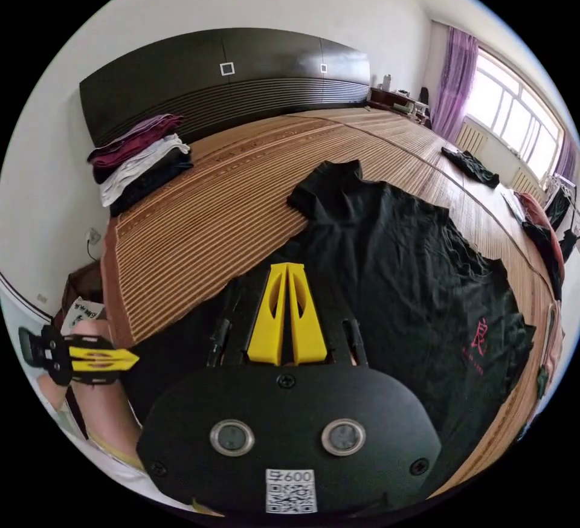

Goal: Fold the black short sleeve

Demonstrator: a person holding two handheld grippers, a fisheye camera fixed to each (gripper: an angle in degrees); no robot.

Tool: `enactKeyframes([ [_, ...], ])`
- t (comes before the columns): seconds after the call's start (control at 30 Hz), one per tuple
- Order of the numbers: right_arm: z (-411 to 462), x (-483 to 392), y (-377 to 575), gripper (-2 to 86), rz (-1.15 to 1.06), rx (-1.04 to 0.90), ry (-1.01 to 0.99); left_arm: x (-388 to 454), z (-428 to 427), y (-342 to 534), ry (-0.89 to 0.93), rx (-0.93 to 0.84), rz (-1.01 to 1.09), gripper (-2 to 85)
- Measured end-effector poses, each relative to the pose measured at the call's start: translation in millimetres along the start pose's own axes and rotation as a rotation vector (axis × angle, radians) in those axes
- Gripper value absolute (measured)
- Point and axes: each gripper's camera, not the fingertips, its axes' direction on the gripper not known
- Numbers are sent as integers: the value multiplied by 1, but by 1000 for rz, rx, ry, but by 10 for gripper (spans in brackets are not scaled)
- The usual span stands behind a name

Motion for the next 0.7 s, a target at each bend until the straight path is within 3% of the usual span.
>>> enactKeyframes([
  [0.13,89,8,-56,-8,-11,-188,10,-2,20,18,-84,13,33,6],
  [0.37,106,-25,-75,-8,-137,-159,159,0,54,52,-216,-20,47,5],
  [0.47,96,-32,-69,-8,-149,-68,162,-5,73,66,-245,-8,44,5],
  [0.57,51,-26,-56,-8,-71,145,93,-23,78,86,-226,43,-31,4],
  [0.7,-76,-14,-12,-8,11,448,-55,-48,50,118,-255,198,-190,3],
])
